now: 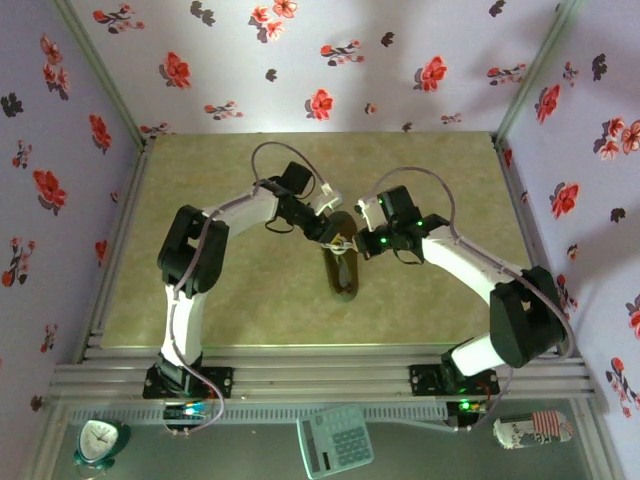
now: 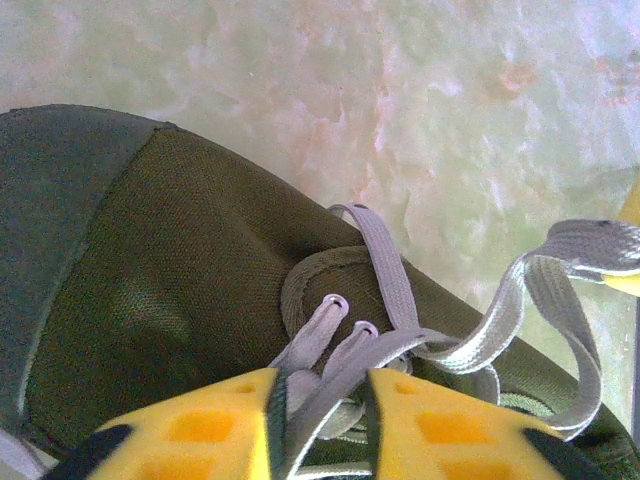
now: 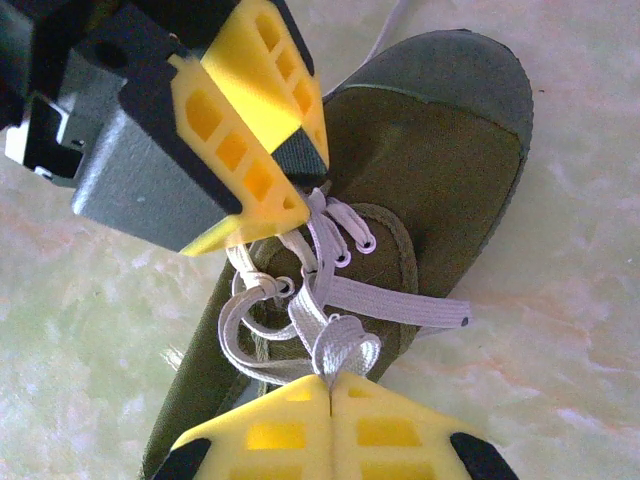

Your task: Tie the shoes

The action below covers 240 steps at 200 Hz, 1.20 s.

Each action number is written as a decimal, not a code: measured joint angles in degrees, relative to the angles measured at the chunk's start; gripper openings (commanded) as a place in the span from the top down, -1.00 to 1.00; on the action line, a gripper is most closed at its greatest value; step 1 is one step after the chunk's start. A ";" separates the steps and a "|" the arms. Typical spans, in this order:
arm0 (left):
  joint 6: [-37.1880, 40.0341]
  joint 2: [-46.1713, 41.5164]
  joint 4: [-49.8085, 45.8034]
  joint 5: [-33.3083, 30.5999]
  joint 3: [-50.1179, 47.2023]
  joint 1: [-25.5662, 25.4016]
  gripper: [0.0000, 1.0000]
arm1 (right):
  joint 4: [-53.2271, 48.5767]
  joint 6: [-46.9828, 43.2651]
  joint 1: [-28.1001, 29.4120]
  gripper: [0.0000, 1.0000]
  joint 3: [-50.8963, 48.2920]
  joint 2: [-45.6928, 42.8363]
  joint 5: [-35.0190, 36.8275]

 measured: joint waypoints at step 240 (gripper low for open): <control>-19.19 -15.15 9.75 -22.23 -16.94 0.02 1.00 | 0.00 0.98 0.00 1.00 -1.20 -1.38 2.56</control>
